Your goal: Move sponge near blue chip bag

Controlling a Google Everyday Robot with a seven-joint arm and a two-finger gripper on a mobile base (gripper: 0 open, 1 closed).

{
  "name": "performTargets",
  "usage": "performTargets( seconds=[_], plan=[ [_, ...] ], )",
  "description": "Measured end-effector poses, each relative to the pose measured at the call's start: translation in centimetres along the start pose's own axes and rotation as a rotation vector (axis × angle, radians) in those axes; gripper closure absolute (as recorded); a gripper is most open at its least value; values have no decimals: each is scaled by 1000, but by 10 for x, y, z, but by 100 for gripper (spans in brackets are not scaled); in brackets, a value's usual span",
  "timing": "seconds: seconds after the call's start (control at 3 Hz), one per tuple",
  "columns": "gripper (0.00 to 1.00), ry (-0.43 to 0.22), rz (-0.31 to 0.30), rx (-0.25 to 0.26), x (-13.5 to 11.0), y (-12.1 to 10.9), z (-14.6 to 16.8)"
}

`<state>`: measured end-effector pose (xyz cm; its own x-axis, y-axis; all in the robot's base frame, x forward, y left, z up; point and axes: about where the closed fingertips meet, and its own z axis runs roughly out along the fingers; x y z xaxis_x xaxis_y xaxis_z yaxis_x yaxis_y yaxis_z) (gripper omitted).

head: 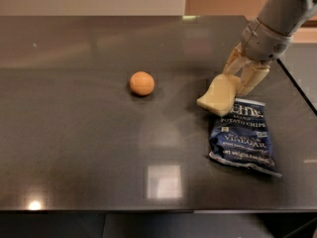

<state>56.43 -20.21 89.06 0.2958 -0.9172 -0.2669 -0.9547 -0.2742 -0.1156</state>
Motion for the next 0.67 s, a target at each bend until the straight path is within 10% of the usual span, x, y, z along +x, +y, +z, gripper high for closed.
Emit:
performTargets(
  seconds=[0.67],
  plan=[
    [0,-42,-27,-14,-21,17,2]
  ],
)
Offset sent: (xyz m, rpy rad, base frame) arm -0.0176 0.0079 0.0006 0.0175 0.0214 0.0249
